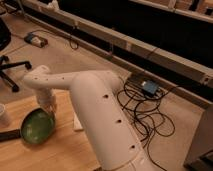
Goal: Drag the ceramic bowl in a circle
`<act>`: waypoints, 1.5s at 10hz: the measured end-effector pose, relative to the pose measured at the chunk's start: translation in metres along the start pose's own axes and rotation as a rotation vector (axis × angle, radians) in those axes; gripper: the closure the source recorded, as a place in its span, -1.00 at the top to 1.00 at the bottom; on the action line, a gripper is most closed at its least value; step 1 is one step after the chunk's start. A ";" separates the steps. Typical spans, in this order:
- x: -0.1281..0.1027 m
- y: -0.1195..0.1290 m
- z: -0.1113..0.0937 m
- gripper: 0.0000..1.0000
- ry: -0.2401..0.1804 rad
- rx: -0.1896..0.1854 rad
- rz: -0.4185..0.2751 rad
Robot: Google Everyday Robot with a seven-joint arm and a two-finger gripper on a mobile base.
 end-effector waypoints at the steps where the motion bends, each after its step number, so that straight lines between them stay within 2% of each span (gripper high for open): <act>1: 0.000 0.015 -0.005 -1.00 0.011 0.004 0.034; 2: -0.003 0.031 -0.010 -1.00 0.023 0.009 0.079; 4: -0.009 0.048 -0.014 -1.00 0.041 0.019 0.136; 7: -0.040 0.080 -0.015 -1.00 0.073 0.027 0.235; 9: -0.072 0.093 -0.016 -1.00 0.095 0.031 0.282; 11: -0.118 0.105 -0.015 -1.00 0.111 0.028 0.324; 13: -0.154 0.096 -0.007 -1.00 0.116 0.025 0.338; 15: -0.179 0.067 0.004 -1.00 0.119 0.029 0.325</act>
